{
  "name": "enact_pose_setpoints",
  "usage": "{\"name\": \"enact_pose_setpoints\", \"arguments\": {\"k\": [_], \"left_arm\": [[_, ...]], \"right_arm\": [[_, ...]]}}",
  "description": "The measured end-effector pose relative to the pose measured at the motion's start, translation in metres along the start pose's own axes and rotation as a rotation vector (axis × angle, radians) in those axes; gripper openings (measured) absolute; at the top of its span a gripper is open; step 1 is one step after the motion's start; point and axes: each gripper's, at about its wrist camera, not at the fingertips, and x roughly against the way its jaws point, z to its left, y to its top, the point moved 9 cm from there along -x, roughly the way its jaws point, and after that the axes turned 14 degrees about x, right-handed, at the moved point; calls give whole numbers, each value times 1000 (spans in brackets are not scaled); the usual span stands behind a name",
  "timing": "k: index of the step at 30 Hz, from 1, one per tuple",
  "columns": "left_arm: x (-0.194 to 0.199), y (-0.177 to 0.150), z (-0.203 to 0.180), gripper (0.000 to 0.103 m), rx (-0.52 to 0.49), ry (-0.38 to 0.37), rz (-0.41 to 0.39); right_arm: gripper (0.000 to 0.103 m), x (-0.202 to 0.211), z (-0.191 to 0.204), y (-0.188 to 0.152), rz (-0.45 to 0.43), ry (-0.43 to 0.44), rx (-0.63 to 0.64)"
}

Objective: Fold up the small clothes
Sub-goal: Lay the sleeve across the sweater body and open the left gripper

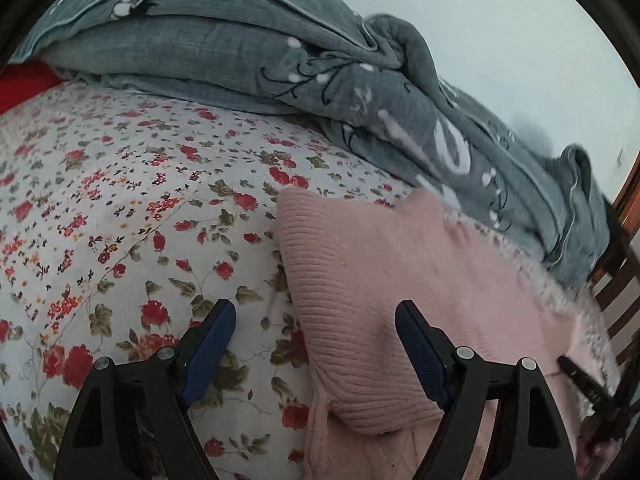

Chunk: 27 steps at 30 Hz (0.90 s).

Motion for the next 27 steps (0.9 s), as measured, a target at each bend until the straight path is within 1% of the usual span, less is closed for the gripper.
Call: {"name": "enact_pose_setpoints", "arguments": {"k": [3, 6, 17, 19, 21, 22, 23, 25, 27], "left_arm": [[1, 2, 3, 80, 24, -5, -11], [1, 2, 2, 80, 18, 6, -17], [4, 6, 3, 80, 30, 9, -40], [5, 6, 3, 80, 30, 11, -49], [9, 8, 2, 80, 31, 14, -67], [12, 9, 1, 80, 28, 10, -82], [18, 9, -3, 80, 17, -10, -104], [28, 10, -13, 80, -21, -49, -148], [28, 6, -25, 80, -74, -80, -141]], "right_arm": [[34, -2, 0, 2, 2, -5, 1], [34, -3, 1, 2, 8, -20, 15], [33, -2, 0, 3, 1, -14, 6], [26, 0, -2, 3, -9, -24, 0], [16, 2, -3, 4, -23, -19, -7], [14, 4, -4, 4, -35, -19, -17], [11, 5, -5, 4, -42, -17, -21], [9, 7, -5, 5, -52, -15, -25], [7, 9, -6, 5, -60, -12, -29]]}}
